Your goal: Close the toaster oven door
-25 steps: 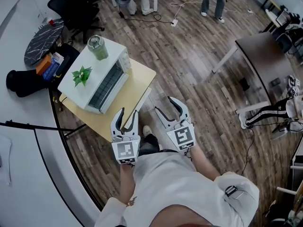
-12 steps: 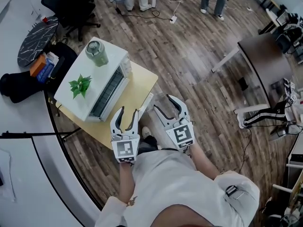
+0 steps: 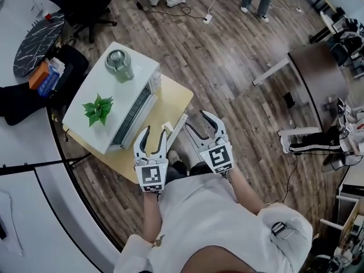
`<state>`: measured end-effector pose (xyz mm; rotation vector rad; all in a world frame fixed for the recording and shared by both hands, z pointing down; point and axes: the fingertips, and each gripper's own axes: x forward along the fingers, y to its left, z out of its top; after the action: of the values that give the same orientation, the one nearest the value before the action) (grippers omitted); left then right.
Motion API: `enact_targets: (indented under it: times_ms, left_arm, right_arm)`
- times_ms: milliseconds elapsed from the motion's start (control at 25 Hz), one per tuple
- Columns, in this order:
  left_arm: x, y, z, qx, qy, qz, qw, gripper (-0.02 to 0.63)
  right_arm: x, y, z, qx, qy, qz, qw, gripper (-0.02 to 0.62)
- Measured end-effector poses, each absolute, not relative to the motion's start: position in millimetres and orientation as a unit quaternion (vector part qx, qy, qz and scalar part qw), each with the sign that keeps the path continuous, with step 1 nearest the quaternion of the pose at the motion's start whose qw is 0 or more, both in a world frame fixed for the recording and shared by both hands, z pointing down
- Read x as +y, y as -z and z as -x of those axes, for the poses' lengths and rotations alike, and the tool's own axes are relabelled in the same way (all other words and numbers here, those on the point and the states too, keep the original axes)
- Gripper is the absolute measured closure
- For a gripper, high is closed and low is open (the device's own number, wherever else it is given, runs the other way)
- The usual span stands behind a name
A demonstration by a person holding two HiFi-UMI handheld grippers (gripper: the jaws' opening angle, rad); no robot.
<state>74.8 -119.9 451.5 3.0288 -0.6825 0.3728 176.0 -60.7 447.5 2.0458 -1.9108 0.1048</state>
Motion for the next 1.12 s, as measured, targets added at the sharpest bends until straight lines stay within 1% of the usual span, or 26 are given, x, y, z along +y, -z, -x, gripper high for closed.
enact_targets:
  times_ms: [440, 1120]
  left_arm:
    - [-138.4, -498.3, -77.4, -0.254, -0.154, -0.954, 0.049, 0.414]
    - [-130.1, -571.4, -46.5, -0.416, -0.196, -0.876, 0.144, 0.399]
  right_arm:
    - [-84.7, -494.9, -189.0, -0.697, -0.076, -0.684, 0.202, 0.342]
    - [-107.5, -589.7, -201.6, -0.787, -0.123, -0.539, 0.274, 0.337]
